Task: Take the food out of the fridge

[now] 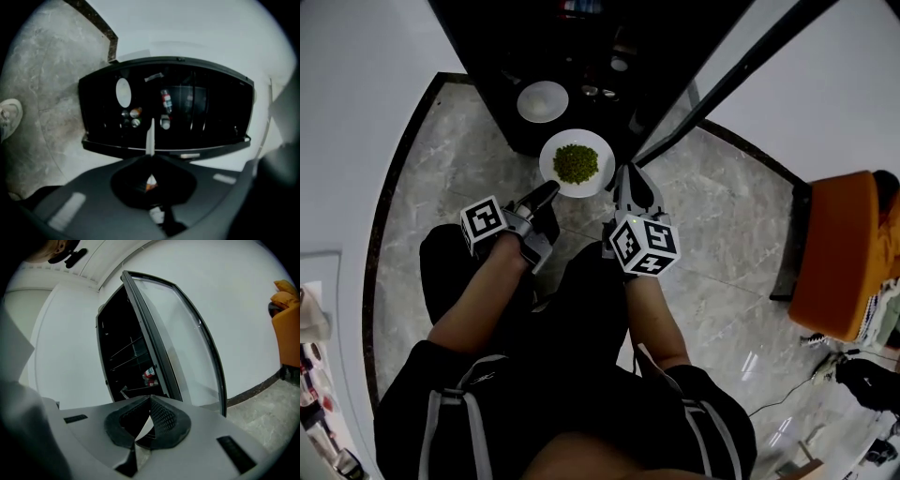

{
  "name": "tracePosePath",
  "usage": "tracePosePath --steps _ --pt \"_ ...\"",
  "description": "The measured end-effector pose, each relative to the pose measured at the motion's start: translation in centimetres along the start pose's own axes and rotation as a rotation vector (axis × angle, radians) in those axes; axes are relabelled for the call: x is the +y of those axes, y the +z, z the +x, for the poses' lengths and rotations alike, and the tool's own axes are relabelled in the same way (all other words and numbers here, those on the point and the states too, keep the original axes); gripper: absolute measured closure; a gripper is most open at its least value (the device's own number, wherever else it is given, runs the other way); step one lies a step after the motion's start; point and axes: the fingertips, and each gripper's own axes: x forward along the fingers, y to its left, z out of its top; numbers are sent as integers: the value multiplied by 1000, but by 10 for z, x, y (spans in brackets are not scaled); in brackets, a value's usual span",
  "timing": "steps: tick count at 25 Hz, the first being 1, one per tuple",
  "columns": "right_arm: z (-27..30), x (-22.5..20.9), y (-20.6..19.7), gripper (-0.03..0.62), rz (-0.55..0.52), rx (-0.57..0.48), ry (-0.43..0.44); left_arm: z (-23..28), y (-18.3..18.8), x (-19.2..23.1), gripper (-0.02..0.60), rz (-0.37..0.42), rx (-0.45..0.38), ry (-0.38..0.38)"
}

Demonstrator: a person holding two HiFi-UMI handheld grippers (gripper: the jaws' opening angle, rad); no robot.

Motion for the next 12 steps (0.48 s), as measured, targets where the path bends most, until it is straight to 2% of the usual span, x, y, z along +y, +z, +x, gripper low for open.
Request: tracePosePath --steps 7,9,12 --pt "14 9 16 594 -21 27 -27 -25 17 -70 575 -23 24 -121" --pt "14 28 34 594 -27 40 -17 -38 24 -99 575 -23 38 -140" --pt "8 62 83 594 -41 40 -12 -57 31 -149 575 -16 52 -121"
